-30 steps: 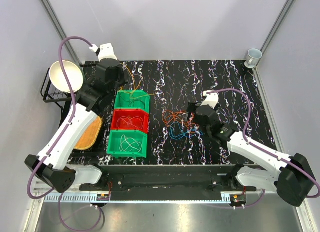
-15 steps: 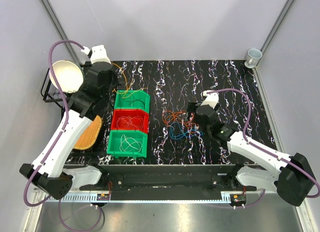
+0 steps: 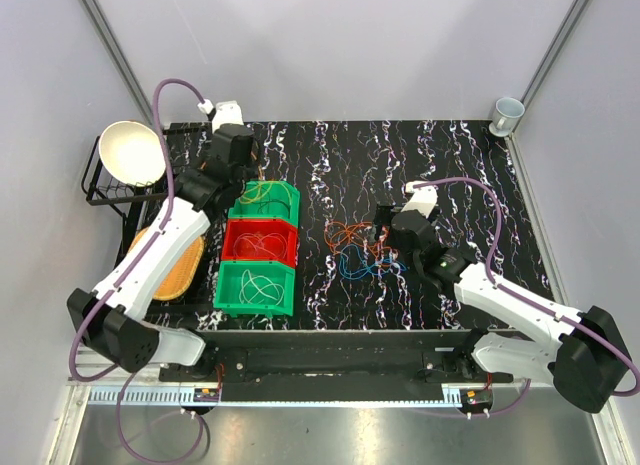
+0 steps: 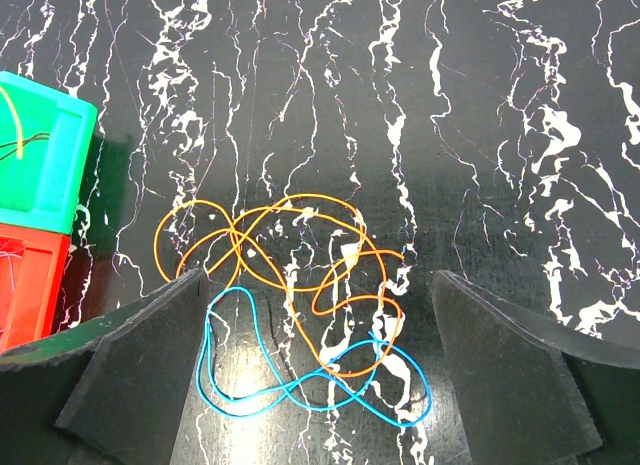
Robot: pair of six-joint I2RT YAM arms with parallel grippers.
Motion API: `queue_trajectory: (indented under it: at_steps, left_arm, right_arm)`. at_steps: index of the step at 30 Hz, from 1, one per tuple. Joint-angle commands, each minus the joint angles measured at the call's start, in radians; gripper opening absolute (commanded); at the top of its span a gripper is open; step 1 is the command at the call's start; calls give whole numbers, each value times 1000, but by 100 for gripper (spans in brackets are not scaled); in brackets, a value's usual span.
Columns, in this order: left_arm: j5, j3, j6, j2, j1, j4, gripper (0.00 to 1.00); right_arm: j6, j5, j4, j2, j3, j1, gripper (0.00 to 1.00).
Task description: Untangle the cables
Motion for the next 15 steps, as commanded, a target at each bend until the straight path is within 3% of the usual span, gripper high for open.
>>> queue_trajectory:
  at_steps: [1,15]
  left_arm:
    - [4,-19,-15,27,12,57,0]
    - [56,-20,-48,214,55,123,0]
  right_arm:
    - [4,11,34,0,22,-7,98]
    - [4,9,34,3,22,-7,98]
